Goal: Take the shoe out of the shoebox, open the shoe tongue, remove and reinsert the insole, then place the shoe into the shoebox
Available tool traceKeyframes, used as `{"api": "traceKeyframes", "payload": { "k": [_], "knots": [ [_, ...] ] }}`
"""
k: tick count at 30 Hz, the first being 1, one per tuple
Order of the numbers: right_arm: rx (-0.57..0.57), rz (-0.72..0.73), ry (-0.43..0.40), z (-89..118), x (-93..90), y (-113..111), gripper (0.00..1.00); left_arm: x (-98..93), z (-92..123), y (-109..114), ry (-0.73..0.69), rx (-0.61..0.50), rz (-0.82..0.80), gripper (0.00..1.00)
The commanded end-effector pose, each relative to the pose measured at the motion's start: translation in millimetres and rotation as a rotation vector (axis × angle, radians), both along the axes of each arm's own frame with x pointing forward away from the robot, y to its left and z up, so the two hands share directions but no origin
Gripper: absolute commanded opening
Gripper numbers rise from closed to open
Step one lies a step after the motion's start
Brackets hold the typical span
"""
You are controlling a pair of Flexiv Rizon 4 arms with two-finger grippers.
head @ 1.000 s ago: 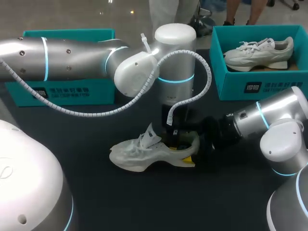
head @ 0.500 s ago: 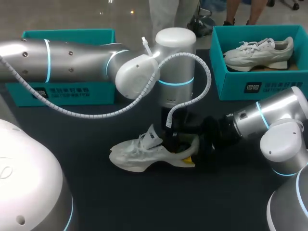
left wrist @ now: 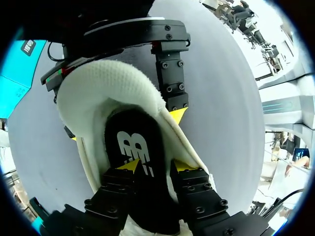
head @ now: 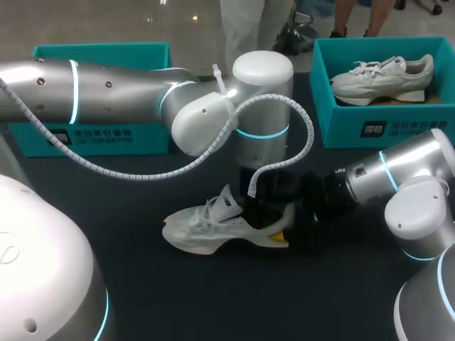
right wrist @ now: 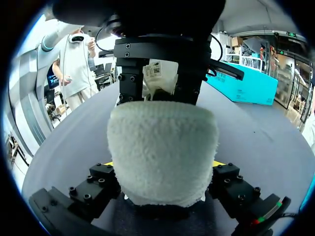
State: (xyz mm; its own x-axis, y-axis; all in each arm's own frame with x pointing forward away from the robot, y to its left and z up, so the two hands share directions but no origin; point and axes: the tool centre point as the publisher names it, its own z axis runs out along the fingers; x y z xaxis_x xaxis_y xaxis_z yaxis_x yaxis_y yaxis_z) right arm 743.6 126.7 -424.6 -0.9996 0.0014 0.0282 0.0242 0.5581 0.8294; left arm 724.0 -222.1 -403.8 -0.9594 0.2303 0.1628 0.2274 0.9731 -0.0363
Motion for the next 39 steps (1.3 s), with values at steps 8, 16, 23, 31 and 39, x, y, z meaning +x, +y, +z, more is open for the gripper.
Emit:
{"api": "traceKeyframes", "payload": {
  "k": [8, 16, 23, 31, 39],
  "knots": [
    [-0.005, -0.002, 0.001, 0, 0.7, 4, 0.0, -0.7, -20, -3, -0.071, -0.033, 0.04, 0.22],
    [-0.005, -0.002, 0.001, 0, 0.7, 4, 0.0, 3.3, -20, -2, -0.087, -0.041, 0.05, 0.0],
    [-0.005, -0.002, 0.001, 0, 0.7, 4, 0.0, 5.6, -2, 7, -0.095, -0.079, 0.075, 0.0],
    [-0.005, -0.002, 0.001, 0, 0.7, 4, 0.0, 9.4, 24, 16, -0.068, -0.116, 0.089, 0.0],
    [-0.005, -0.002, 0.001, 0, 0.7, 4, 0.0, 8.7, 34, 21, 0.056, -0.156, 0.075, 0.0]
  ]
}}
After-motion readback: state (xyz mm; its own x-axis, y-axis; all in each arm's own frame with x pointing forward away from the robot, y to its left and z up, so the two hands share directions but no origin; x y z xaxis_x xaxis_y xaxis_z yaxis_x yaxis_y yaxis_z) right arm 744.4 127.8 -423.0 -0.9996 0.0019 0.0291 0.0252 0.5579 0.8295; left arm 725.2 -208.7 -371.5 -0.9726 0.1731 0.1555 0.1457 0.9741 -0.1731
